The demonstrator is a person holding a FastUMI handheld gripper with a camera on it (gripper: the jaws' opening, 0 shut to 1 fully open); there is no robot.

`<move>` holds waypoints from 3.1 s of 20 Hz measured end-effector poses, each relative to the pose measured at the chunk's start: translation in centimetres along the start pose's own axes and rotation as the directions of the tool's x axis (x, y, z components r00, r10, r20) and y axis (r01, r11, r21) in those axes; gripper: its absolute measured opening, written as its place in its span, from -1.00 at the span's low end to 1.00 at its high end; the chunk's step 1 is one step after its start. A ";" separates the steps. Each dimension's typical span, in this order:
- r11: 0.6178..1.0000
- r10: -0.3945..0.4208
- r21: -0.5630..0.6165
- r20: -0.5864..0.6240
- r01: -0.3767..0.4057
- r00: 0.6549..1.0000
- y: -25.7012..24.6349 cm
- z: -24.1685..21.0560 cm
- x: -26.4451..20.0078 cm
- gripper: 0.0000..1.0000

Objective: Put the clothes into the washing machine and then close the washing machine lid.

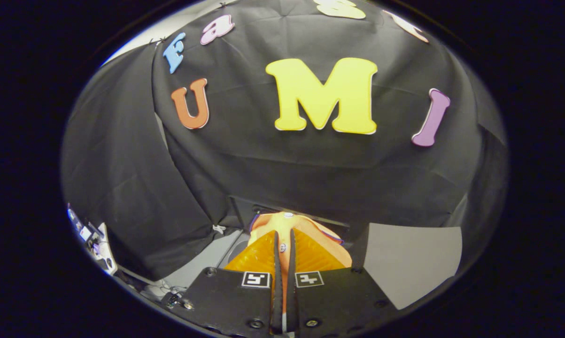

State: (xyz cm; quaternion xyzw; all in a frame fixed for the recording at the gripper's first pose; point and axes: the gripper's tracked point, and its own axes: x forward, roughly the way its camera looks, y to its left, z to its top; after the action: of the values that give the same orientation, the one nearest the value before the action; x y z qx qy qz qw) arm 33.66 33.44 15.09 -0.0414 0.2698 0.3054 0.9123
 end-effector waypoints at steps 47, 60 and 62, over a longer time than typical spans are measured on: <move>0.952 -0.020 0.283 -0.321 0.116 0.947 3.1 -17.3 20.4 -0.87; 0.935 -0.033 0.310 -0.407 0.173 0.913 2.4 -22.7 25.5 -0.87; 0.936 -0.031 0.308 -0.418 0.173 0.908 2.5 -23.7 25.9 -0.87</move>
State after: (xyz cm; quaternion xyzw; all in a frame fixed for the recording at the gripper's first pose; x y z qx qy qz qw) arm 38.47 43.63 -18.24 0.0388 0.4995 0.1904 0.8443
